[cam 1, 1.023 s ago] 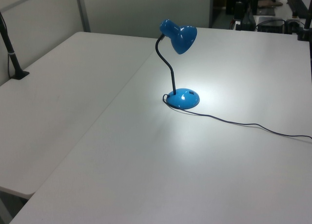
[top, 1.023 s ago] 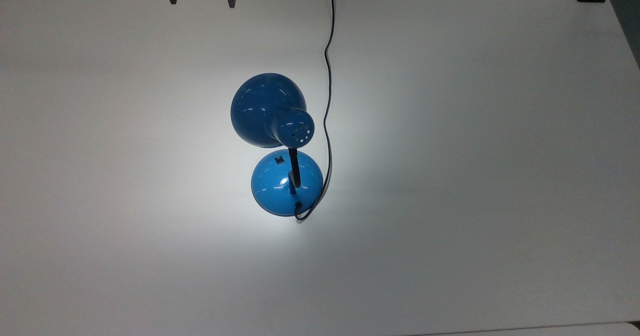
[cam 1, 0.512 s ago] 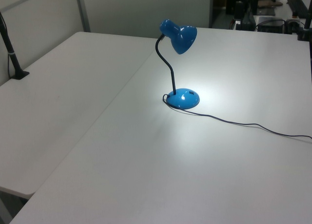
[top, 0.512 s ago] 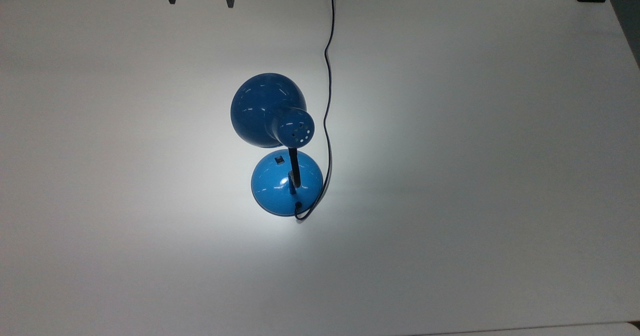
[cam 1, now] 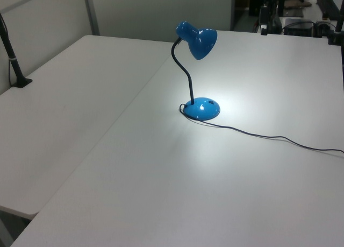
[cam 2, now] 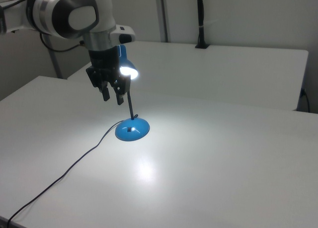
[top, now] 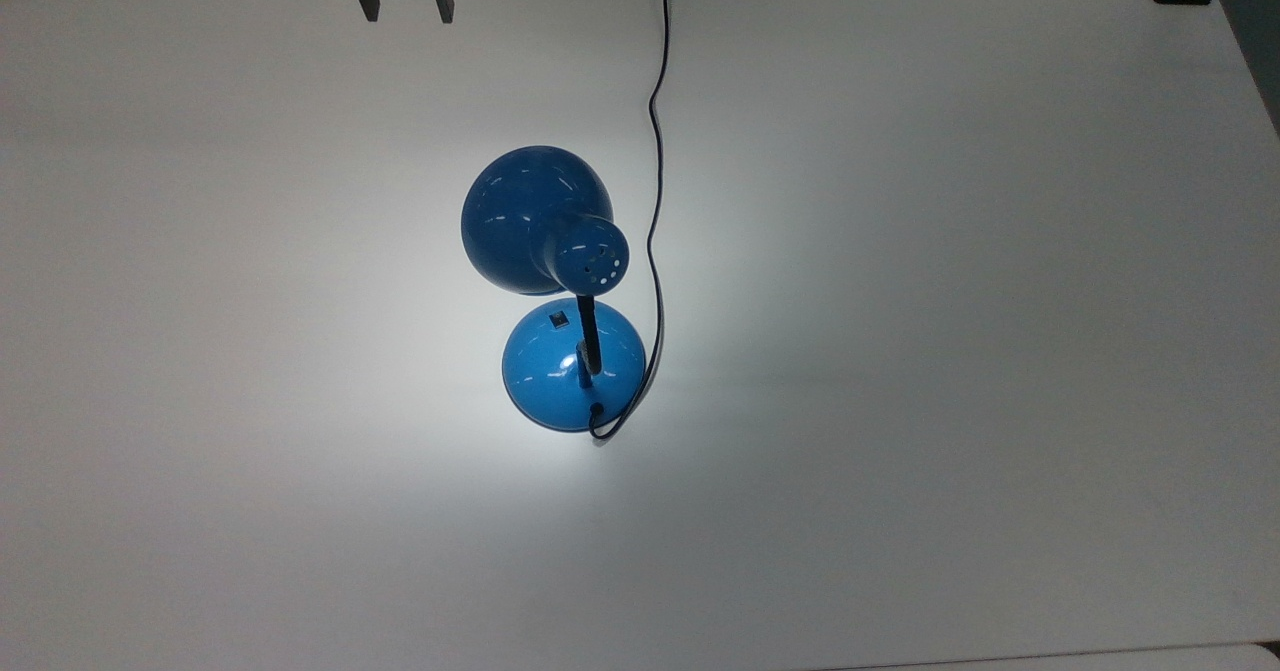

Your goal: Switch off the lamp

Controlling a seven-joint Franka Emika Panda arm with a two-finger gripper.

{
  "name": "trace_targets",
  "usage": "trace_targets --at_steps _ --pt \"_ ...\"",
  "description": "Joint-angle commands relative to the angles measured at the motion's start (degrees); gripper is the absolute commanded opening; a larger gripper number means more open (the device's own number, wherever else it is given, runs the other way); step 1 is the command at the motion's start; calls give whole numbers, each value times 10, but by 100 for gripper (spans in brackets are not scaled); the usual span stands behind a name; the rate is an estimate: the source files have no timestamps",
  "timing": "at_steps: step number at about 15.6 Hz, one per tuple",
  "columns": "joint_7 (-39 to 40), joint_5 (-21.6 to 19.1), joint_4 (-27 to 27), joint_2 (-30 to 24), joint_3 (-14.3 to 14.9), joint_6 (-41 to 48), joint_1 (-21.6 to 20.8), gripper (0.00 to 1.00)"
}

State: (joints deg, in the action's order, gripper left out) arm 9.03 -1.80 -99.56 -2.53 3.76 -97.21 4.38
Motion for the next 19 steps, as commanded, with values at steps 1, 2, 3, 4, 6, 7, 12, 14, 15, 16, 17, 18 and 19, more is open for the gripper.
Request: trace_targets --at_steps 1,2,3,4,6,7,12,14,15,16,17,18,19 --pt "52 -43 7 2 2 16 1 0" --pt "54 -44 5 3 1 12 -1 0" --pt "69 -44 1 5 1 12 -3 0" --pt "95 -45 -9 5 0 7 -6 0" --pt "146 -63 -30 5 0 -33 -9 0" --pt "182 -78 -47 5 0 -67 -10 0" --pt "232 -95 -134 14 1 -226 -39 0" --pt "232 -95 -140 44 0 -282 -51 0" --pt "232 -95 -139 60 0 -302 -54 0" --pt "232 -95 -138 74 0 -321 -58 0" --pt "232 -95 -137 88 0 -343 -65 0" --pt "232 -95 -136 105 0 -366 -71 0" --pt "232 -95 -136 123 0 -388 -74 0"
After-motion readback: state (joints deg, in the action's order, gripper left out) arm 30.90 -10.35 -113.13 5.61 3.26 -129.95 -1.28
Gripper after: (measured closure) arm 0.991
